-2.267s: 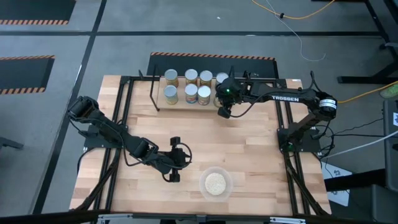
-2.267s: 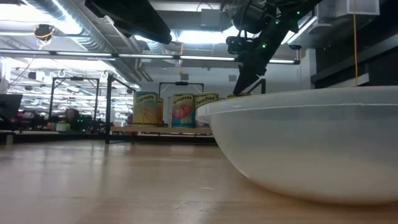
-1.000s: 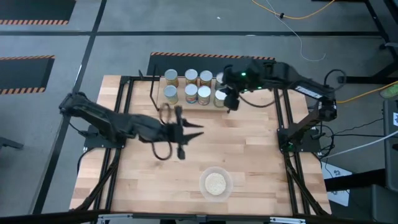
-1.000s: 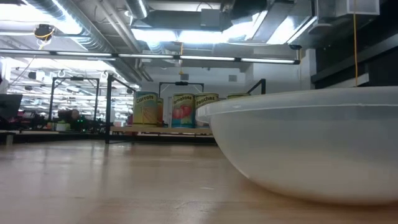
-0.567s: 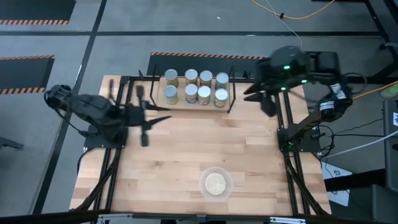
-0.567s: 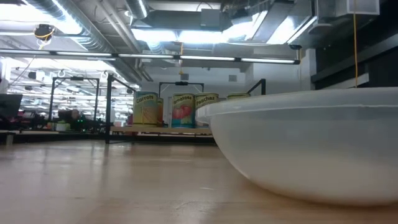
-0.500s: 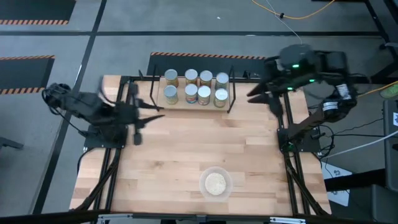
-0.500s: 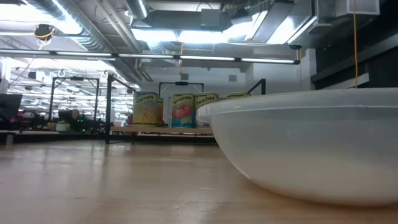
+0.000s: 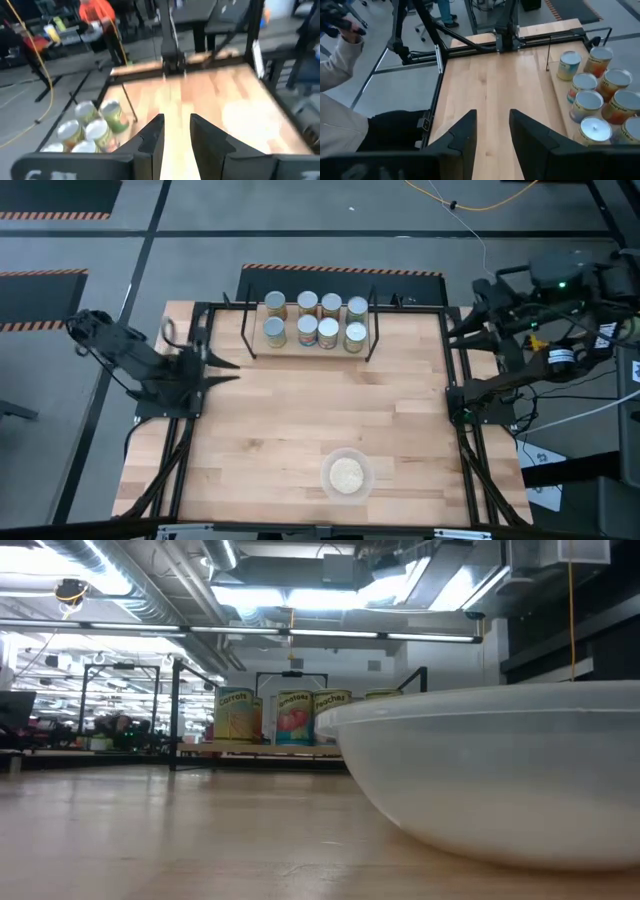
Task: Pick and place cans onto a shelf
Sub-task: Return to Home Position
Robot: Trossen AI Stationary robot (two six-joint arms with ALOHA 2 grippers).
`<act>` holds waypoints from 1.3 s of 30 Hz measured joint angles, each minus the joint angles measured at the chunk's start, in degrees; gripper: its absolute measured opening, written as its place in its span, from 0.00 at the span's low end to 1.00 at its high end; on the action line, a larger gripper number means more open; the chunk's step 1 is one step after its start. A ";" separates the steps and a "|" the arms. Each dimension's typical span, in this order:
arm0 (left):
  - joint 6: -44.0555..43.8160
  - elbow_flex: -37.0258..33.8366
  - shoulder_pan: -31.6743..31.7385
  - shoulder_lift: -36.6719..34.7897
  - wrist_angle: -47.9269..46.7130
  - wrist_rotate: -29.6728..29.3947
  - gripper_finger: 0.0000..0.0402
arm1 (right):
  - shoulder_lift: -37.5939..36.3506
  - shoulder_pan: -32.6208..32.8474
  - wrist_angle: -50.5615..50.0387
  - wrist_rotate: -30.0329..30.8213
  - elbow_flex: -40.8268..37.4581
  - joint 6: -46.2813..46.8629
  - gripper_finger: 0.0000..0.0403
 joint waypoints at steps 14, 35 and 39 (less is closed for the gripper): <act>2.70 -32.25 2.07 -5.34 29.88 -1.92 0.21 | -14.01 0.00 16.63 0.01 -34.34 -1.33 0.30; 7.02 -59.19 23.70 -23.38 55.51 17.62 0.21 | -40.22 -0.04 36.59 -1.37 -73.76 5.21 0.30; 5.12 -63.89 25.11 -27.36 57.29 17.91 0.21 | -46.16 -0.02 40.29 -3.11 -78.80 6.87 0.30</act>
